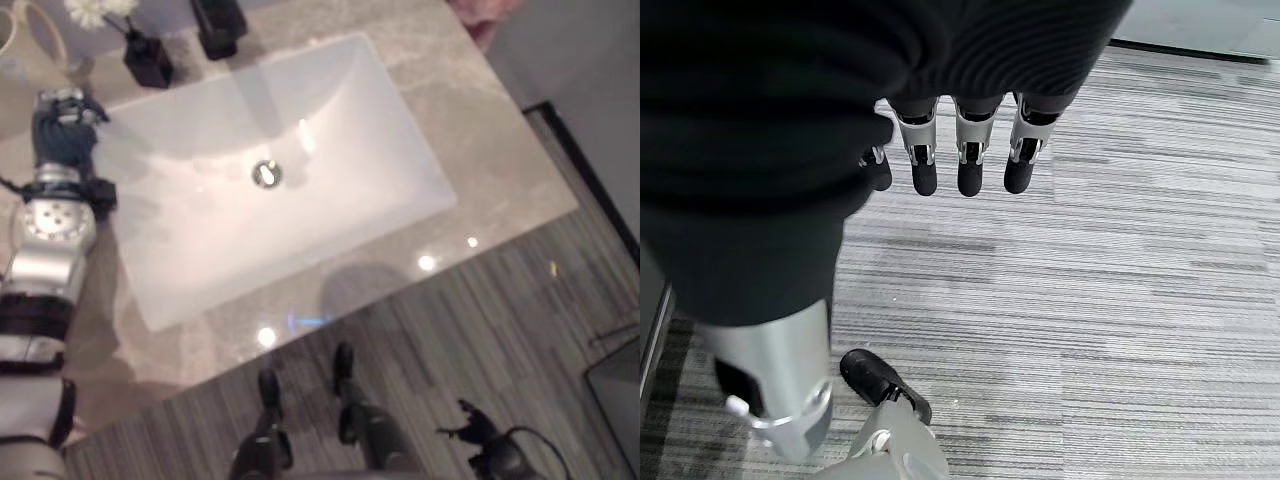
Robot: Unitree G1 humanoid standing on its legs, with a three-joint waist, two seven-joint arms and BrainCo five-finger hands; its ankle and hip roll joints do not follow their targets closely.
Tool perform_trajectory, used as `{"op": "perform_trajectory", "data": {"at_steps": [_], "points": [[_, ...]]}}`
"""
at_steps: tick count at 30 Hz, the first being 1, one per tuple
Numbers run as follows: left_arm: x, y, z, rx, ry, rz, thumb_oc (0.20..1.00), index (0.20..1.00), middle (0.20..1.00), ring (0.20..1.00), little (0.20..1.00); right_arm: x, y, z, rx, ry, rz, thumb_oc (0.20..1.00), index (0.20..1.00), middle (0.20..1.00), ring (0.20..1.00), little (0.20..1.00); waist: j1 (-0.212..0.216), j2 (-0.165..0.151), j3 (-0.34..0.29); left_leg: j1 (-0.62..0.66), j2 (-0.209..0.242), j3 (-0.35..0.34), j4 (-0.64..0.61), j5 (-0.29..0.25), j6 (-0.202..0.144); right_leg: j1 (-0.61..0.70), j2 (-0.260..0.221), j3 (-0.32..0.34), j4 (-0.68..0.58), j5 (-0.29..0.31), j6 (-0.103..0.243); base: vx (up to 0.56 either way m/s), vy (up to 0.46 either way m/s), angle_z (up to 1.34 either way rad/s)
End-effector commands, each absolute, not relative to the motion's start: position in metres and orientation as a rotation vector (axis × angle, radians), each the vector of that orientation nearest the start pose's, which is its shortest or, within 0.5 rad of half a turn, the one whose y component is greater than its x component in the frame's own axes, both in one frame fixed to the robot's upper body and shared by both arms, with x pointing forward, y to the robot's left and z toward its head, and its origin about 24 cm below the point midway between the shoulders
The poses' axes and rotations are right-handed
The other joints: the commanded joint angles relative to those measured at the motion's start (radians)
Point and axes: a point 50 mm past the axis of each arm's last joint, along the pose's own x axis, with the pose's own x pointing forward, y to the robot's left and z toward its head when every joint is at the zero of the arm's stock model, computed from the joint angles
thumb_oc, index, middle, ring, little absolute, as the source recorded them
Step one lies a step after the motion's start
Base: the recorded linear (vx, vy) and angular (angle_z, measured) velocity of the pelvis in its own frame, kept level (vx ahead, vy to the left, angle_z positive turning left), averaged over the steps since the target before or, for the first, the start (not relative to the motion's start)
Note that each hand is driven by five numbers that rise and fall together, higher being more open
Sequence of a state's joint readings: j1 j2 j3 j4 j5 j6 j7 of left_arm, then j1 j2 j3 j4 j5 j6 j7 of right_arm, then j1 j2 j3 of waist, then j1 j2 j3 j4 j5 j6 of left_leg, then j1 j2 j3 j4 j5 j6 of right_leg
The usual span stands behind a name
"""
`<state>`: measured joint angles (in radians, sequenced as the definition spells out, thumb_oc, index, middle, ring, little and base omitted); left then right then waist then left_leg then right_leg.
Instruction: Put brush and paste in cup on sink, flatten towel.
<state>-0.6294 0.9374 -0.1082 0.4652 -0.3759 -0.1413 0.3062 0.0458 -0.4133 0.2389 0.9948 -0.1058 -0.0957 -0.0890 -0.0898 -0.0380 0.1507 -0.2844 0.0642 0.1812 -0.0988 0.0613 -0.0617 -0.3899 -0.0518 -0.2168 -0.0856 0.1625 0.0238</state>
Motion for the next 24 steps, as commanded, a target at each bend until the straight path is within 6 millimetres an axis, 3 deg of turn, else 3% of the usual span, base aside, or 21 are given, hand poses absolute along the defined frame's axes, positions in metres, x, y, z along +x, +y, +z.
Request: {"op": "perform_trajectory", "data": {"at_steps": [1, 13, 17, 24], "points": [[0.308, 0.344, 0.254, 0.522, -0.486, 0.509, 0.200, 0.200, 0.200, 0.200, 0.200, 0.115, -0.287, -0.126, -0.623, 0.979, -0.019, 1.000, 1.000, 1.000, 1.000, 1.000, 0.012, -0.001, -0.037, -0.035, -0.009, -0.094, 0.012, -0.027, 0.022, 0.084, -0.077, -0.037, -0.002, -0.069, 0.140, 0.00, 0.000, 0.00], [0.272, 0.353, 0.239, 0.531, -0.485, 0.455, 0.200, 0.200, 0.200, 0.200, 0.200, 0.110, -0.292, -0.125, -0.633, 0.994, -0.026, 1.000, 1.000, 1.000, 1.000, 1.000, 0.034, 0.002, -0.036, -0.025, -0.009, -0.108, 0.012, -0.028, 0.021, 0.102, -0.075, -0.050, -0.002, -0.079, 0.134, 0.00, 0.003, 0.02], [0.270, 0.367, 0.250, 0.572, -0.479, 0.517, 0.200, 0.200, 0.200, 0.200, 0.200, 0.113, -0.296, -0.122, -0.647, 0.982, -0.023, 1.000, 1.000, 1.000, 1.000, 1.000, 0.038, -0.003, -0.030, -0.039, -0.009, -0.114, 0.012, -0.024, 0.021, 0.095, -0.076, -0.062, -0.002, -0.076, 0.139, -0.01, 0.021, 0.09], [0.282, 0.370, 0.275, 0.588, -0.507, 0.558, 0.200, 0.200, 0.200, 0.200, 0.200, 0.114, -0.299, -0.122, -0.650, 0.989, -0.026, 1.000, 1.000, 1.000, 1.000, 1.000, 0.027, -0.014, -0.012, -0.071, -0.013, -0.125, 0.012, -0.017, 0.021, 0.072, -0.080, -0.073, -0.002, -0.066, 0.146, 0.01, 0.024, 0.07]]}}
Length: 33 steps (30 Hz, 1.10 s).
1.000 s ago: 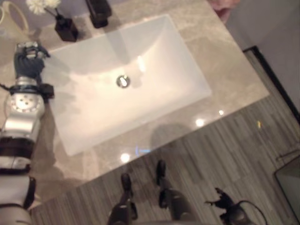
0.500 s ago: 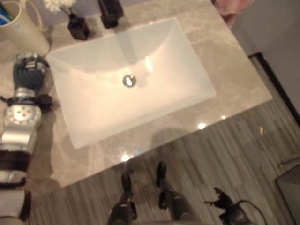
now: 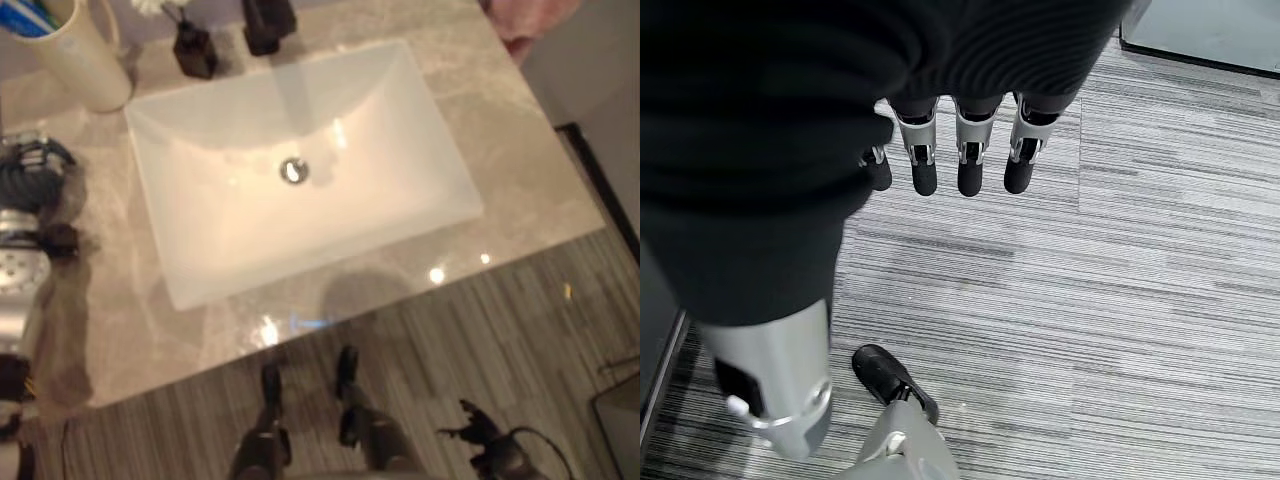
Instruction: Put brush and paste in cup on sink, flatten towel.
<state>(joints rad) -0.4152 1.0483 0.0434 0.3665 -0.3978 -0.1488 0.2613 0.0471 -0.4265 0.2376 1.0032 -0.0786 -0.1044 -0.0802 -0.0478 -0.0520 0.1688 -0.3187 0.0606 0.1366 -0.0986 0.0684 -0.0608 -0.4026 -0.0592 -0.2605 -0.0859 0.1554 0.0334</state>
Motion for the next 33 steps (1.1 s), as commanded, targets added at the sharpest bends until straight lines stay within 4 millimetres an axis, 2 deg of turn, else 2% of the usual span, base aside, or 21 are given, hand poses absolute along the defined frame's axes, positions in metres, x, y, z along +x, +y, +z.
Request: {"op": "perform_trajectory", "data": {"at_steps": [1, 3, 12, 16, 24, 33], "points": [[0.283, 0.372, 0.278, 0.584, -0.510, 0.571, 0.200, 0.200, 0.200, 0.200, 0.200, 0.114, -0.299, -0.122, -0.649, 0.992, -0.029, 1.000, 1.000, 1.000, 1.000, 1.000, -0.017, -0.001, -0.029, -0.042, -0.009, -0.080, 0.011, -0.024, 0.021, 0.081, -0.073, -0.029, -0.001, -0.057, 0.138, 0.03, 0.045, 0.18], [0.290, 0.370, 0.291, 0.585, -0.529, 0.579, 0.200, 0.200, 0.200, 0.200, 0.200, 0.116, -0.298, -0.122, -0.644, 0.986, -0.028, 1.000, 1.000, 1.000, 1.000, 1.000, -0.027, -0.005, -0.024, -0.061, -0.008, -0.081, 0.011, -0.022, 0.021, 0.064, -0.073, -0.025, -0.001, -0.052, 0.140, 0.04, 0.041, 0.06], [0.304, 0.367, 0.319, 0.584, -0.560, 0.625, 0.200, 0.200, 0.200, 0.200, 0.200, 0.124, -0.289, -0.122, -0.620, 0.958, -0.021, 1.000, 1.000, 1.000, 1.000, 1.000, -0.050, -0.023, -0.013, -0.113, -0.002, -0.087, 0.011, -0.016, 0.023, 0.011, -0.064, -0.007, -0.001, -0.037, 0.145, 0.02, 0.010, 0.00], [0.311, 0.375, 0.320, 0.568, -0.512, 0.667, 0.200, 0.200, 0.200, 0.200, 0.200, 0.127, -0.286, -0.123, -0.611, 0.951, -0.019, 1.000, 1.000, 1.000, 1.000, 1.000, -0.060, -0.028, -0.012, -0.127, 0.000, -0.085, 0.011, -0.014, 0.023, -0.006, -0.059, 0.005, -0.001, -0.032, 0.147, 0.00, 0.000, 0.00], [0.323, 0.368, 0.339, 0.543, -0.521, 0.693, 0.200, 0.200, 0.200, 0.200, 0.200, 0.135, -0.283, -0.121, -0.589, 0.922, -0.026, 1.000, 1.000, 1.000, 1.000, 1.000, -0.079, -0.025, -0.013, -0.161, -0.001, -0.078, 0.011, -0.010, 0.025, -0.053, -0.056, 0.022, -0.001, -0.019, 0.150, 0.01, 0.002, -0.03], [0.333, 0.367, 0.337, 0.540, -0.471, 0.721, 0.200, 0.200, 0.200, 0.200, 0.200, 0.138, -0.280, -0.121, -0.585, 0.911, -0.021, 1.000, 1.000, 1.000, 1.000, 1.000, -0.094, -0.022, -0.014, -0.182, -0.001, -0.064, 0.011, -0.005, 0.025, -0.082, -0.052, 0.038, -0.001, -0.008, 0.152, 0.00, 0.001, -0.05]]}}
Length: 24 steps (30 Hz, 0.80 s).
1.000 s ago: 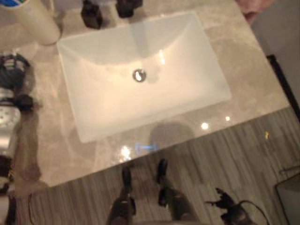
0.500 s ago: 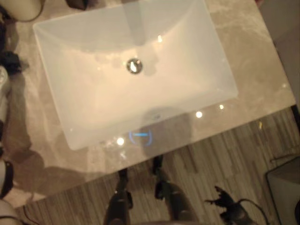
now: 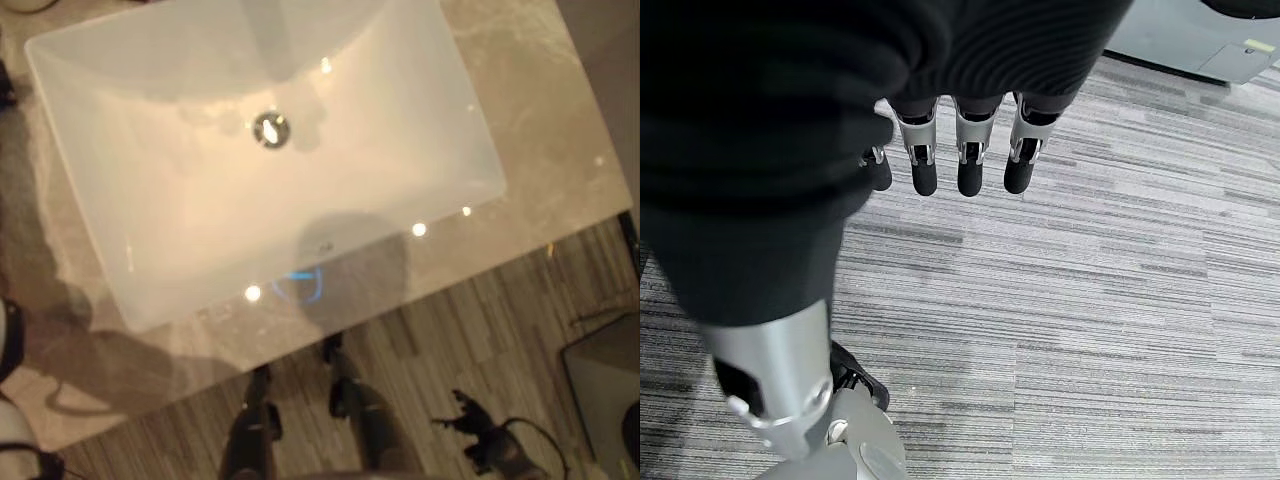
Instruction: Put brush and paste in cup on sink, flatten towel.
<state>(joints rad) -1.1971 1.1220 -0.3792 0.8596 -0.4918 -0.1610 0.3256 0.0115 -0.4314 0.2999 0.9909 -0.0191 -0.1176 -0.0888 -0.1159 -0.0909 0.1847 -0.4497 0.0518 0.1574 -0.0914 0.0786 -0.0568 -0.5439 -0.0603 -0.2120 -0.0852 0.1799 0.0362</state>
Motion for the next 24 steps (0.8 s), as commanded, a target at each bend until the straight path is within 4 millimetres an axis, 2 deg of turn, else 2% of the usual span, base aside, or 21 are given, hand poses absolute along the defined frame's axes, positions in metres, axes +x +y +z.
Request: {"op": "perform_trajectory", "data": {"at_steps": [1, 6, 9, 10, 11, 14, 18, 19, 20, 22, 24], "points": [[0.333, 0.367, 0.338, 0.540, -0.472, 0.720, 0.200, 0.200, 0.200, 0.200, 0.200, 0.138, -0.280, -0.121, -0.584, 0.911, -0.021, 1.000, 1.000, 1.000, 1.000, 1.000, -0.025, 0.017, -0.029, -0.051, 0.008, -0.085, 0.004, -0.015, 0.021, 0.059, -0.051, -0.010, -0.002, -0.032, 0.149, -0.02, -0.018, -0.04], [0.332, 0.372, 0.334, 0.547, -0.444, 0.767, 0.200, 0.200, 0.200, 0.200, 0.200, 0.135, -0.278, -0.123, -0.584, 0.920, -0.009, 1.000, 1.000, 1.000, 1.000, 1.000, -0.021, 0.016, -0.028, -0.036, 0.010, -0.080, 0.004, -0.016, 0.020, 0.069, -0.048, -0.006, -0.002, -0.033, 0.146, -0.03, -0.026, -0.11], [0.331, 0.372, 0.312, 0.440, -0.463, 0.731, 0.200, 0.200, 0.200, 0.200, 0.200, 0.130, -0.277, -0.125, -0.586, 0.940, -0.017, 1.000, 1.000, 1.000, 1.000, 1.000, -0.001, 0.020, -0.022, -0.001, 0.011, -0.080, 0.004, -0.023, 0.017, 0.106, -0.050, -0.016, -0.002, -0.044, 0.142, -0.03, -0.033, -0.02], [0.322, 0.382, 0.289, 0.477, -0.420, 0.744, 0.200, 0.200, 0.200, 0.200, 0.200, 0.127, -0.279, -0.126, -0.582, 0.948, -0.035, 1.000, 1.000, 1.000, 1.000, 1.000, 0.017, 0.025, -0.023, 0.025, 0.011, -0.078, 0.004, -0.027, 0.014, 0.135, -0.054, -0.029, -0.002, -0.052, 0.138, -0.04, -0.040, -0.06], [0.321, 0.382, 0.288, 0.475, -0.418, 0.746, 0.200, 0.200, 0.200, 0.200, 0.200, 0.128, -0.280, -0.126, -0.585, 0.948, -0.034, 1.000, 1.000, 1.000, 1.000, 1.000, 0.014, 0.027, -0.025, 0.022, 0.010, -0.078, 0.004, -0.025, 0.014, 0.132, -0.055, -0.029, -0.002, -0.051, 0.138, -0.04, -0.044, -0.08], [0.300, 0.394, 0.244, 0.443, -0.369, 0.767, 0.200, 0.200, 0.200, 0.200, 0.200, 0.114, -0.281, -0.129, -0.593, 0.984, -0.033, 1.000, 1.000, 1.000, 1.000, 1.000, 0.038, 0.038, -0.033, 0.081, 0.010, -0.078, 0.004, -0.034, 0.010, 0.200, -0.060, -0.049, -0.002, -0.074, 0.128, -0.02, -0.057, -0.06], [0.257, 0.398, 0.190, 0.455, -0.321, 0.795, 0.200, 0.200, 0.200, 0.200, 0.200, 0.094, -0.284, -0.135, -0.585, 1.047, -0.052, 1.000, 1.000, 1.000, 1.000, 1.000, 0.076, 0.056, -0.047, 0.175, 0.010, -0.092, 0.004, -0.047, 0.002, 0.315, -0.065, -0.093, -0.002, -0.115, 0.115, -0.04, -0.075, 0.27], [0.234, 0.396, 0.169, 0.488, -0.286, 0.792, 0.887, 0.887, 0.887, 0.887, 0.887, 0.088, -0.287, -0.136, -0.571, 1.075, -0.070, 1.000, 1.000, 1.000, 1.000, 1.000, 0.095, 0.067, -0.058, 0.218, 0.014, -0.100, 0.004, -0.049, -0.002, 0.369, -0.063, -0.117, -0.002, -0.134, 0.108, -0.07, -0.056, 0.40], [0.233, 0.396, 0.169, 0.488, -0.284, 0.794, 1.000, 1.000, 1.000, 1.000, 1.000, 0.089, -0.287, -0.136, -0.573, 1.074, -0.068, 1.000, 1.000, 1.000, 1.000, 1.000, 0.091, 0.067, -0.059, 0.217, 0.013, -0.101, 0.004, -0.047, -0.001, 0.368, -0.064, -0.118, -0.002, -0.133, 0.108, -0.08, -0.047, 0.47], [0.214, 0.405, 0.153, 0.529, -0.213, 0.825, 1.000, 1.000, 1.000, 1.000, 1.000, 0.084, -0.292, -0.137, -0.578, 1.103, -0.076, 1.000, 1.000, 1.000, 1.000, 1.000, 0.105, 0.074, -0.076, 0.256, 0.020, -0.099, 0.004, -0.051, -0.003, 0.411, -0.058, -0.123, -0.002, -0.150, 0.101, -0.07, -0.030, 0.44], [0.193, 0.403, 0.144, 0.525, -0.217, 0.846, 1.000, 1.000, 1.000, 1.000, 1.000, 0.086, -0.293, -0.137, -0.580, 1.116, -0.080, 1.000, 1.000, 1.000, 1.000, 1.000, 0.125, 0.075, -0.092, 0.292, 0.024, -0.103, 0.004, -0.051, -0.001, 0.450, -0.054, -0.129, -0.002, -0.164, 0.093, -0.11, -0.066, 0.33]]}}
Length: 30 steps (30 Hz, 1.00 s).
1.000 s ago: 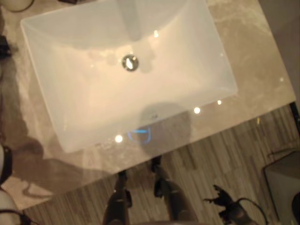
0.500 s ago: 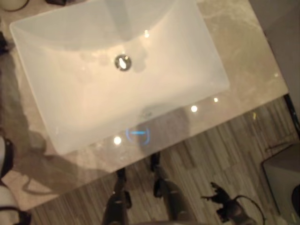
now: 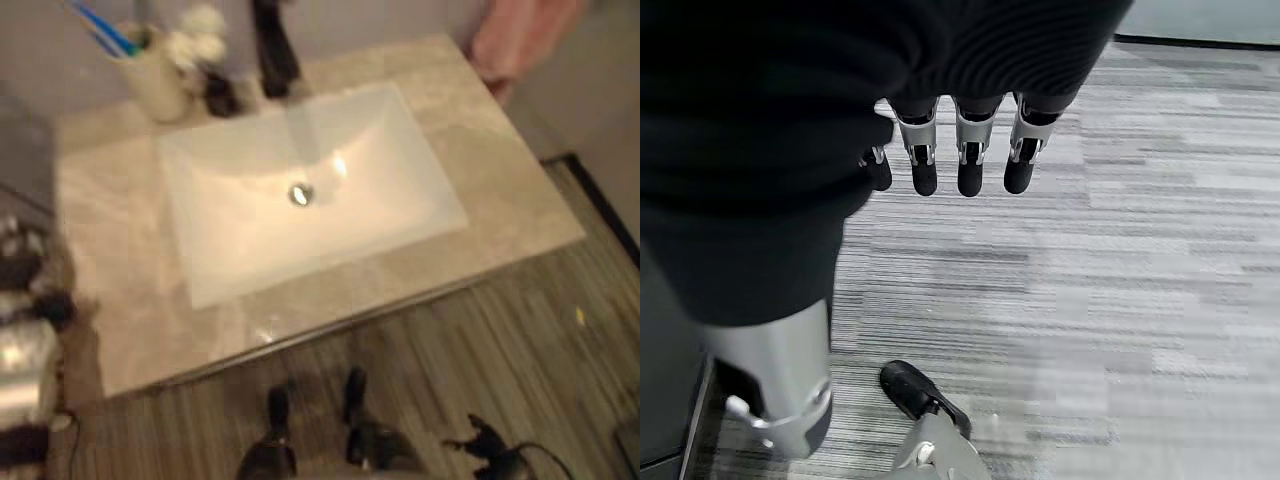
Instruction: Put brush and paste in cup on sink, flatten towel.
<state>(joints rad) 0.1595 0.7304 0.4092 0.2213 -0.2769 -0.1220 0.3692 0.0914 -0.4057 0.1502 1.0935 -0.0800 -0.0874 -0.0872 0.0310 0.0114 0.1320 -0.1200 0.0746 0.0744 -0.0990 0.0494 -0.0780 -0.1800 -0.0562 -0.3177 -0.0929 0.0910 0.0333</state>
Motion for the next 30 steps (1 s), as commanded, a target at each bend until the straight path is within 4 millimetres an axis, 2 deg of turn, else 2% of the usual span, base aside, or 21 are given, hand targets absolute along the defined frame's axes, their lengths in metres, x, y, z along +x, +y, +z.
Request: {"op": "perform_trajectory", "data": {"at_steps": [1, 2, 4, 5, 6, 7, 10, 11, 12, 14, 15, 16, 18, 19, 20, 22, 23, 26, 28, 30], "points": [[0.177, 0.398, 0.133, 0.515, -0.203, 0.855, 1.000, 1.000, 1.000, 1.000, 1.000, 0.083, -0.294, -0.139, -0.589, 1.139, -0.075, 1.000, 1.000, 1.000, 1.000, 1.000, -0.004, -0.027, -0.053, -0.010, 0.008, -0.022, 0.012, -0.026, 0.021, 0.118, -0.049, -0.022, 0.006, -0.087, 0.087, -0.07, -0.064, 0.07], [0.176, 0.398, 0.133, 0.514, -0.202, 0.856, 1.000, 1.000, 1.000, 1.000, 1.000, 0.083, -0.294, -0.139, -0.591, 1.139, -0.074, 1.000, 1.000, 1.000, 1.000, 1.000, -0.007, -0.026, -0.053, -0.011, 0.007, -0.022, 0.012, -0.024, 0.022, 0.117, -0.049, -0.022, 0.006, -0.086, 0.087, -0.07, -0.072, 0.03], [0.152, 0.402, 0.120, 0.531, -0.155, 0.919, 1.000, 1.000, 1.000, 1.000, 1.000, 0.083, -0.294, -0.139, -0.591, 1.150, -0.073, 1.000, 1.000, 1.000, 1.000, 1.000, 0.013, -0.026, -0.065, 0.012, 0.014, -0.029, 0.012, -0.025, 0.020, 0.148, -0.041, -0.026, 0.006, -0.102, 0.078, -0.05, -0.064, -0.01], [0.140, 0.403, 0.110, 0.534, -0.115, 0.952, 1.000, 1.000, 1.000, 1.000, 1.000, 0.083, -0.293, -0.140, -0.596, 1.154, -0.061, 1.000, 1.000, 1.000, 1.000, 1.000, 0.019, -0.027, -0.070, 0.022, 0.016, -0.032, 0.012, -0.026, 0.021, 0.161, -0.038, -0.029, 0.006, -0.108, 0.074, -0.06, -0.098, -0.02], [0.115, 0.405, 0.087, 0.535, -0.012, 1.019, 1.000, 1.000, 1.000, 1.000, 1.000, 0.083, -0.291, -0.141, -0.593, 1.151, -0.048, 1.000, 1.000, 1.000, 1.000, 1.000, 0.029, -0.030, -0.078, 0.038, 0.021, -0.036, 0.012, -0.026, 0.020, 0.182, -0.033, -0.034, 0.006, -0.116, 0.068, -0.06, -0.073, 0.00], [0.115, 0.405, 0.087, 0.535, -0.011, 1.019, 1.000, 1.000, 1.000, 1.000, 1.000, 0.083, -0.291, -0.141, -0.594, 1.151, -0.048, 1.000, 1.000, 1.000, 1.000, 1.000, 0.028, -0.030, -0.078, 0.036, 0.020, -0.036, 0.012, -0.024, 0.021, 0.181, -0.034, -0.035, 0.006, -0.115, 0.067, -0.06, -0.081, -0.04], [0.077, 0.396, 0.046, 0.481, 0.165, 1.089, 1.000, 1.000, 1.000, 1.000, 1.000, 0.078, -0.288, -0.142, -0.576, 1.150, -0.045, 1.000, 1.000, 1.000, 1.000, 1.000, 0.041, -0.037, -0.078, 0.044, 0.024, -0.045, 0.012, -0.019, 0.022, 0.196, -0.022, -0.042, 0.006, -0.130, 0.054, -0.04, -0.082, 0.10], [0.067, 0.382, 0.018, 0.426, 0.279, 1.050, 1.000, 1.000, 1.000, 1.000, 1.000, 0.075, -0.286, -0.143, -0.552, 1.149, -0.053, 1.000, 1.000, 1.000, 1.000, 1.000, 0.045, -0.042, -0.071, 0.049, 0.024, -0.055, 0.012, -0.017, 0.026, 0.200, -0.015, -0.038, 0.006, -0.136, 0.047, -0.01, -0.071, 0.19], [0.067, 0.381, 0.017, 0.426, 0.280, 1.049, 1.000, 1.000, 1.000, 1.000, 1.000, 0.075, -0.287, -0.143, -0.552, 1.149, -0.054, 1.000, 1.000, 1.000, 1.000, 1.000, 0.045, -0.040, -0.072, 0.049, 0.024, -0.055, 0.012, -0.017, 0.026, 0.201, -0.014, -0.038, 0.006, -0.137, 0.047, 0.00, -0.066, 0.21], [0.054, 0.354, -0.044, 0.262, 0.534, 0.944, 1.000, 1.000, 1.000, 1.000, 1.000, 0.072, -0.283, -0.144, -0.558, 1.159, -0.011, 1.000, 1.000, 1.000, 1.000, 1.000, 0.042, -0.052, -0.054, 0.057, 0.019, -0.085, 0.012, -0.008, 0.040, 0.199, -0.003, -0.012, 0.006, -0.140, 0.032, -0.02, -0.064, 0.15], [0.054, 0.354, -0.044, 0.262, 0.533, 0.944, 1.000, 1.000, 1.000, 1.000, 1.000, 0.072, -0.283, -0.144, -0.558, 1.159, -0.012, 1.000, 1.000, 1.000, 1.000, 1.000, 0.041, -0.053, -0.054, 0.055, 0.017, -0.086, 0.012, -0.006, 0.040, 0.197, -0.004, -0.014, 0.006, -0.139, 0.032, -0.04, -0.061, -0.03], [0.049, 0.345, -0.062, 0.217, 0.616, 0.903, 1.000, 1.000, 1.000, 1.000, 1.000, 0.069, -0.284, -0.145, -0.564, 1.170, -0.010, 1.000, 1.000, 1.000, 1.000, 1.000, 0.042, -0.056, -0.049, 0.053, 0.013, -0.109, 0.012, -0.005, 0.044, 0.195, -0.001, -0.007, 0.006, -0.138, 0.029, -0.04, -0.030, -0.12], [0.041, 0.320, -0.098, 0.082, 0.780, 0.822, 1.000, 1.000, 1.000, 1.000, 1.000, 0.071, -0.288, -0.144, -0.575, 1.176, -0.021, 1.000, 1.000, 1.000, 1.000, 1.000, 0.035, -0.058, -0.042, 0.050, 0.003, -0.164, 0.012, -0.007, 0.051, 0.191, 0.003, 0.009, 0.006, -0.133, 0.024, -0.06, -0.030, -0.04], [0.034, 0.295, -0.126, 0.027, 0.950, 0.682, 1.000, 1.000, 1.000, 1.000, 1.000, 0.084, -0.293, -0.139, -0.595, 1.144, -0.046, 1.000, 1.000, 1.000, 1.000, 1.000, 0.029, -0.061, -0.032, 0.038, -0.028, -0.257, 0.047, -0.026, 0.058, 0.181, 0.004, 0.043, 0.006, -0.120, 0.021, -0.06, -0.003, 0.09], [0.034, 0.295, -0.126, 0.027, 0.950, 0.682, 1.000, 1.000, 1.000, 1.000, 1.000, 0.084, -0.293, -0.139, -0.595, 1.144, -0.046, 1.000, 1.000, 1.000, 1.000, 1.000, 0.029, -0.061, -0.033, 0.037, -0.028, -0.257, 0.047, -0.026, 0.058, 0.180, 0.004, 0.043, 0.006, -0.120, 0.021, -0.07, 0.031, 0.02], [0.031, 0.278, -0.140, 0.104, 1.060, 0.539, 1.000, 1.000, 1.000, 1.000, 1.000, 0.096, -0.295, -0.136, -0.620, 1.116, -0.050, 1.000, 1.000, 1.000, 1.000, 1.000, 0.031, -0.064, -0.031, 0.025, -0.061, -0.342, 0.104, -0.065, 0.059, 0.162, 0.006, 0.095, 0.016, -0.111, 0.019, -0.05, 0.066, -0.50], [0.058, 0.274, -0.128, 0.383, 0.961, 0.342, 1.000, 1.000, 1.000, 1.000, 1.000, 0.103, -0.292, -0.135, -0.644, 1.090, -0.048, 1.000, 1.000, 1.000, 1.000, 1.000, 0.047, -0.069, -0.032, 0.022, -0.104, -0.436, 0.172, -0.111, 0.065, 0.140, 0.013, 0.163, 0.045, -0.113, 0.022, -0.04, 0.076, -1.09], [0.068, 0.270, -0.124, 0.472, 0.912, 0.260, 1.000, 1.000, 1.000, 1.000, 1.000, 0.105, -0.290, -0.136, -0.626, 1.077, -0.070, 1.000, 1.000, 1.000, 1.000, 1.000, 0.047, -0.068, -0.038, 0.024, -0.123, -0.463, 0.196, -0.131, 0.071, 0.130, 0.016, 0.194, 0.062, -0.114, 0.027, -0.02, 0.084, -1.32], [0.085, 0.253, -0.122, 0.522, 0.852, 0.059, 1.000, 1.000, 1.000, 1.000, 1.000, 0.097, -0.292, -0.138, -0.600, 1.101, -0.109, 1.000, 1.000, 1.000, 1.000, 1.000, 0.026, -0.056, -0.042, 0.040, -0.126, -0.437, 0.212, -0.151, 0.084, 0.145, 0.008, 0.195, 0.070, -0.116, 0.036, 0.00, 0.143, -0.48], [0.091, 0.250, -0.121, 0.617, 0.828, -0.066, 1.000, 1.000, 1.000, 1.000, 1.000, 0.097, -0.292, -0.138, -0.594, 1.098, -0.120, 1.000, 1.000, 1.000, 1.000, 1.000, 0.001, -0.044, -0.046, 0.057, -0.138, -0.407, 0.232, -0.182, 0.100, 0.155, -0.003, 0.215, 0.083, -0.114, 0.047, -0.03, 0.212, -0.07]]}}
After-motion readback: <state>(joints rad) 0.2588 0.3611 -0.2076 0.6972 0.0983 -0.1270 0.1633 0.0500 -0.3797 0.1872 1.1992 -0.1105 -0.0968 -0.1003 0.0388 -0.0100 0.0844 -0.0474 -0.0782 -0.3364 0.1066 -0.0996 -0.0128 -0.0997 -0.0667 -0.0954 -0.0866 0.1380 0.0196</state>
